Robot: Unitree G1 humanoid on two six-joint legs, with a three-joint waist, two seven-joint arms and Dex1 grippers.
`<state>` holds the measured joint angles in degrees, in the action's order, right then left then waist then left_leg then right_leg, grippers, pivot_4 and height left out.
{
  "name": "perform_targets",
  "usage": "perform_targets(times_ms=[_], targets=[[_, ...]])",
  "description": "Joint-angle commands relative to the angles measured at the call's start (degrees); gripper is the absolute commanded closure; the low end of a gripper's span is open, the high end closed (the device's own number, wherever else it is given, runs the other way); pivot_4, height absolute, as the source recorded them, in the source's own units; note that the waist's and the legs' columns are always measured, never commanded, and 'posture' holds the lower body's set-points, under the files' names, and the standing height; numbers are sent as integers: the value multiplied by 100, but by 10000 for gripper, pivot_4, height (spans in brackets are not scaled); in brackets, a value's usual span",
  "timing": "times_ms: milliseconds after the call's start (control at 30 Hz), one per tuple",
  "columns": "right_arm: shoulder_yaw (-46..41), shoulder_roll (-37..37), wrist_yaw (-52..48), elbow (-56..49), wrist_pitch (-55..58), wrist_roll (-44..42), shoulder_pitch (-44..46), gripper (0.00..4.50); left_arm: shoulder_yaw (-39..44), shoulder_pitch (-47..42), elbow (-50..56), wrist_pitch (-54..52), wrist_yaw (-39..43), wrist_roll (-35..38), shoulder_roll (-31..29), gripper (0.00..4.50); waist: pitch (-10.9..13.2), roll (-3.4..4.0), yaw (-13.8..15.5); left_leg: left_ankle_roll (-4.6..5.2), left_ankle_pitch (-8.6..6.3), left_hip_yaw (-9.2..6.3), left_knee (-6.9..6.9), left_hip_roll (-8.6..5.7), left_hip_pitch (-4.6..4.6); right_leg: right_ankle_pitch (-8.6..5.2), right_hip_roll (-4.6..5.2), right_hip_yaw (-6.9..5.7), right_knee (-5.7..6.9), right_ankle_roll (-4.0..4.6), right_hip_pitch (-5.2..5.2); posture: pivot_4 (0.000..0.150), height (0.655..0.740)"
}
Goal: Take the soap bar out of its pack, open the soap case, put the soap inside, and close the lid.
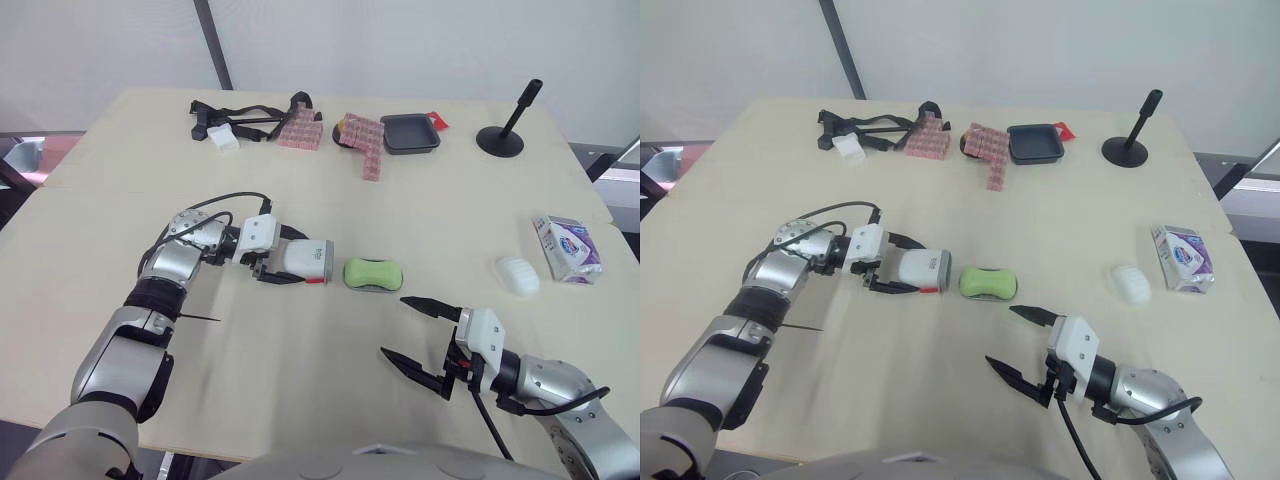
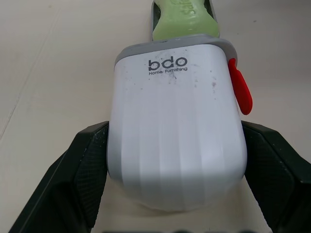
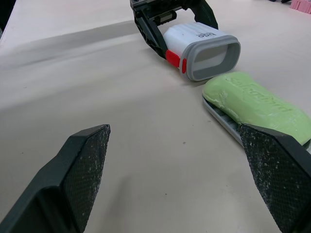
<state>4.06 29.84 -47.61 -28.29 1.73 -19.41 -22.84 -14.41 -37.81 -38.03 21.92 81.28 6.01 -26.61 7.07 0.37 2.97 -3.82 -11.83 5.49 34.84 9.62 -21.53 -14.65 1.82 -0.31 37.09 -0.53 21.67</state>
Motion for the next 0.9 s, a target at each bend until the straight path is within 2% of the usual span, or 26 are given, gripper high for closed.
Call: perform_targets(times_ms=[33, 167, 333, 467, 600, 667, 900], targets=[[-98, 56, 50, -215, 9, -101, -29, 0, 97, -62, 69, 129, 24, 37, -58, 10343, 0, 0, 1, 0, 0, 0, 0, 0, 0, 0, 0, 0, 0, 0, 0, 1500, 7400], [-306, 140, 105, -374, 103, -180, 56, 0, 169, 164, 507, 16, 183, 263, -163, 10343, 1, 0, -8, -1, 0, 0, -1, 0, 0, 0, 0, 0, -1, 0, -1, 1500, 7400], [-462, 744, 26, -797, 900, -283, 351, 0, 204, 597, 1261, -251, 487, 585, -448, 10343, 2, -1, -23, -2, -1, 0, -9, 0, 4, 1, -1, 1, -6, -1, -16, 1500, 7400], [-420, 1286, -55, -833, 1897, -496, 1308, 0, 185, 1140, 2110, -629, 601, 874, -712, 10343, 3, -1, -39, -3, -1, 0, -13, 1, 11, 1, -2, 1, -11, -2, -23, 1500, 7400], [24, 1664, -521, -45, 2658, -441, 2724, 0, 142, 1582, 2737, -922, 467, 960, -785, 10343, 3, 0, -73, -6, 1, -3, -14, -1, 12, 0, -1, -3, -10, -1, -31, 1500, 7400], [201, 1725, -699, 253, 2857, -413, 3151, 0, 129, 1706, 2913, -1001, 409, 957, -784, 10343, 5, 3, -57, -6, 2, -4, -14, 1, 11, -1, -2, -4, -10, 0, -28, 1500, 7400], [1260, 1537, -1364, 1507, 2674, 287, 4486, 0, 103, 2070, 3235, -1050, 173, 884, -739, 10343, 5, 4, -57, -5, 2, -3, -9, 0, 0, -1, -4, -5, -8, 0, -2, 1500, 7400]])
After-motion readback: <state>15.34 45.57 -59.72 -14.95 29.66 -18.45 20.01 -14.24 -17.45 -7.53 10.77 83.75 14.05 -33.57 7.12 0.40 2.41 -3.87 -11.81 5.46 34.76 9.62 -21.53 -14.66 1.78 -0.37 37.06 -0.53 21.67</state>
